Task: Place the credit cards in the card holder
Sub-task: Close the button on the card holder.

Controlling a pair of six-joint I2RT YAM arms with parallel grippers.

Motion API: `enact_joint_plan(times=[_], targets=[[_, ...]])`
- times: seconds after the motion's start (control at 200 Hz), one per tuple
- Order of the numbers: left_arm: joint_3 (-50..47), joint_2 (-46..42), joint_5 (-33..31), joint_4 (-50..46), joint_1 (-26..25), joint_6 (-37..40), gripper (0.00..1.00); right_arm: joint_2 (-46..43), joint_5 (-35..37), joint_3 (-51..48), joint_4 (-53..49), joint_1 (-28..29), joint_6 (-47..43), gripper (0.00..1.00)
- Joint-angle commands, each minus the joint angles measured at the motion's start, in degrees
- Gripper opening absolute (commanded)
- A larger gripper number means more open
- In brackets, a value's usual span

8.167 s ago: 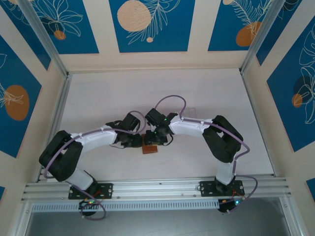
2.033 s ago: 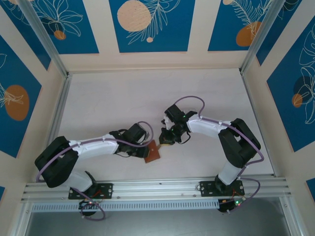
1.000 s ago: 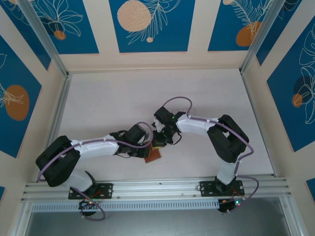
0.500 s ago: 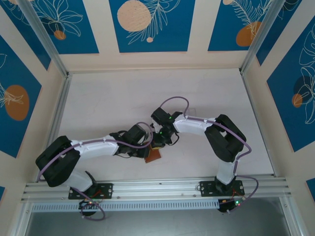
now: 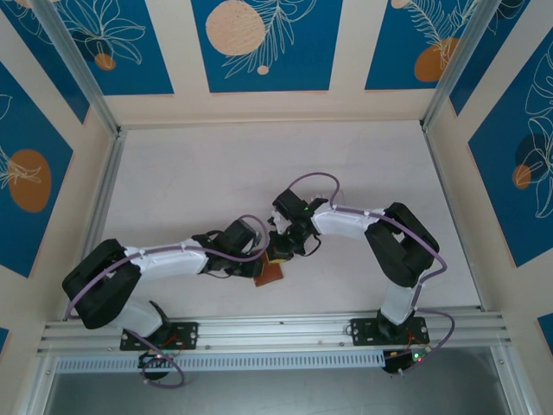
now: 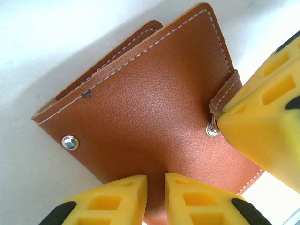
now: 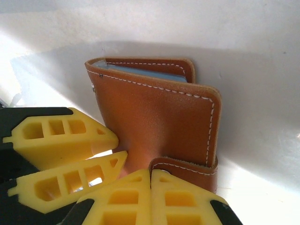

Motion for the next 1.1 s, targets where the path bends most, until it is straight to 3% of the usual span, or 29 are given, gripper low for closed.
enact_joint_plan(times=[0.0,1.095], targets=[[-2.65,3.99,-1.12,1.02,-1.15,-0.9,0.19,-1.5,-5.64,-1.38,-0.42,0.73,0.36,0.0],[-2.19,4.87,-0.59,2.28,-1.17,-0.65,0.19,4.53,-7.29,0.56,0.83,2.15,2.18,0.0]])
